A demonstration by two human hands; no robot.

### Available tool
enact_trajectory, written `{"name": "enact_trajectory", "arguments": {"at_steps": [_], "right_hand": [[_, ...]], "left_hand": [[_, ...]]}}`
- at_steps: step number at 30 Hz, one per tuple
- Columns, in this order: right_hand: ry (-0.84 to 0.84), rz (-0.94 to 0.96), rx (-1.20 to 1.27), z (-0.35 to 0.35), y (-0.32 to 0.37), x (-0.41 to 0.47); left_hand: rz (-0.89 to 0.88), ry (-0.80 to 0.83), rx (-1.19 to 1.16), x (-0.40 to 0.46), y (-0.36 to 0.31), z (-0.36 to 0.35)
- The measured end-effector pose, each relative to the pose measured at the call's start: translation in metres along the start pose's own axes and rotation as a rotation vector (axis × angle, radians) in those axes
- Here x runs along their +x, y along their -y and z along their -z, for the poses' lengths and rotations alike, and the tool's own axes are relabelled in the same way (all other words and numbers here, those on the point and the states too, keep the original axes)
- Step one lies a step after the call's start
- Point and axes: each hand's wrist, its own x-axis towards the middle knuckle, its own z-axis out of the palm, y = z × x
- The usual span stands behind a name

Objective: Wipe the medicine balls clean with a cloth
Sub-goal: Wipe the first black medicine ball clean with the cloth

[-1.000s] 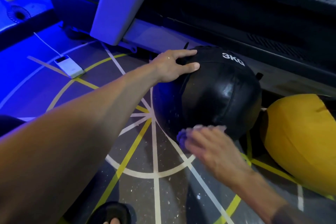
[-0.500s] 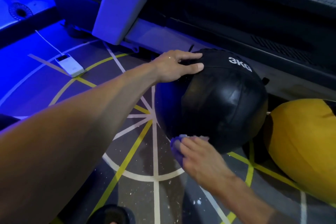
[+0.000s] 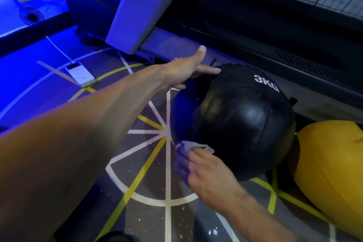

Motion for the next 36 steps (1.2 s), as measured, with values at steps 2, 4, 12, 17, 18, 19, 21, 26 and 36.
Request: {"name": "enact_trajectory", "arguments": {"at_steps": [2,4,12,17,18,19,21,26,36], "right_hand": [[-0.087,-0.056,0.228,0.007,-0.018,0.005],[-0.244,-0.172,0.249,0.030,-0.048,0.023],[0.012,-0.216,-0.132,0.032,-0.021,0.029],[0.100,-0.022,-0.025,-0.002,0.007,-0.011],[-0.037,-0.085,0.059,-0.004,0.000,-0.013],[-0.151,-0.152,0.173,0.002,-0.010,-0.014],[-0.325,-0.188,0.227,0.021,-0.035,-0.015],[-0.444,-0.320,0.226,0.035,-0.064,-0.012],[0.091,0.026,-0.125,-0.030,-0.011,-0.042]], "left_hand": [[0.000,0.017,-0.024,0.001,0.001,-0.001],[0.007,0.024,-0.037,0.003,-0.001,-0.003],[-0.015,0.046,-0.059,0.005,0.004,0.000],[-0.063,0.034,-0.041,0.003,0.014,-0.007],[-0.090,0.035,-0.022,0.002,0.018,-0.010],[-0.129,0.050,0.009,0.001,0.021,-0.013],[-0.144,0.064,0.147,0.003,0.019,-0.016],[-0.047,0.024,0.374,0.017,0.008,-0.014],[-0.035,-0.013,0.299,0.022,0.018,-0.006]]}}
